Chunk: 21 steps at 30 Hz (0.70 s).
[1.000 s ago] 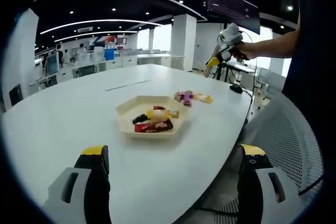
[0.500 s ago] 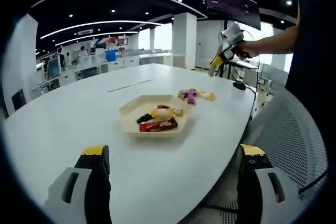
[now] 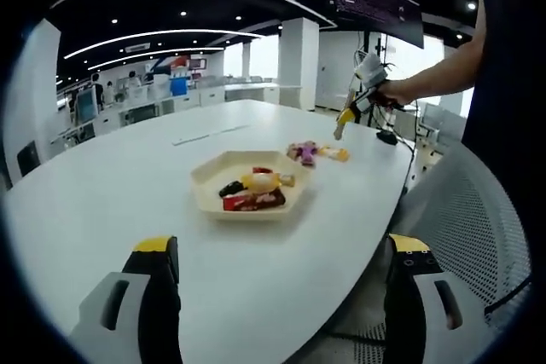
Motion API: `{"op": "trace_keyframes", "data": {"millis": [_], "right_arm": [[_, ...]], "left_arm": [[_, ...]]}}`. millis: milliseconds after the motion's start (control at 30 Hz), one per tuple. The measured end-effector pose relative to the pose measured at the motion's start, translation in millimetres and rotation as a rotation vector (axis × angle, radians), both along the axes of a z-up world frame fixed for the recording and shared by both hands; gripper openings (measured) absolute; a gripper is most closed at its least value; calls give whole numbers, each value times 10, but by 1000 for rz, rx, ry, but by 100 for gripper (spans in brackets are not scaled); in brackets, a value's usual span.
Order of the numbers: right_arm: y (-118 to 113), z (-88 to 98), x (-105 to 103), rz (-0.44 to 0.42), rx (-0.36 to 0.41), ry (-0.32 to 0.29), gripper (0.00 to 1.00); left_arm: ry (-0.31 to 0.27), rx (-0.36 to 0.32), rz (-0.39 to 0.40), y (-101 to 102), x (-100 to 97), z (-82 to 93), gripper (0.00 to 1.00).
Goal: Place the target food into the container with the food tongs after gripping and lifting it, then release it inside without dropping or visibly crushing the food.
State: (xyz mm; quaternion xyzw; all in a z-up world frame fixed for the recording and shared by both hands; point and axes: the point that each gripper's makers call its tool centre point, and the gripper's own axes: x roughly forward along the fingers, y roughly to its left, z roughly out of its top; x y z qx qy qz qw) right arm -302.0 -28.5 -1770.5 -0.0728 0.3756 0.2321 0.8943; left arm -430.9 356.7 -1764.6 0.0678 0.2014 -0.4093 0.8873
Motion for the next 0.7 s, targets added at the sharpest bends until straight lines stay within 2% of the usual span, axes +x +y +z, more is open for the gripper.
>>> {"op": "trace_keyframes", "data": {"millis": [300,533,700], "right_arm": [[-6,-162,19,-57,61,59,23],[43,-272,16,-54,63,84,23],[126,-368,-44,-70,116,154,23]], "left_arm": [[12,-4,-1,-1,-3,-10,97],[12,-1,-4,-7,-3,-14,97],[13,-2,-1,-3,-2,-12,97]]}}
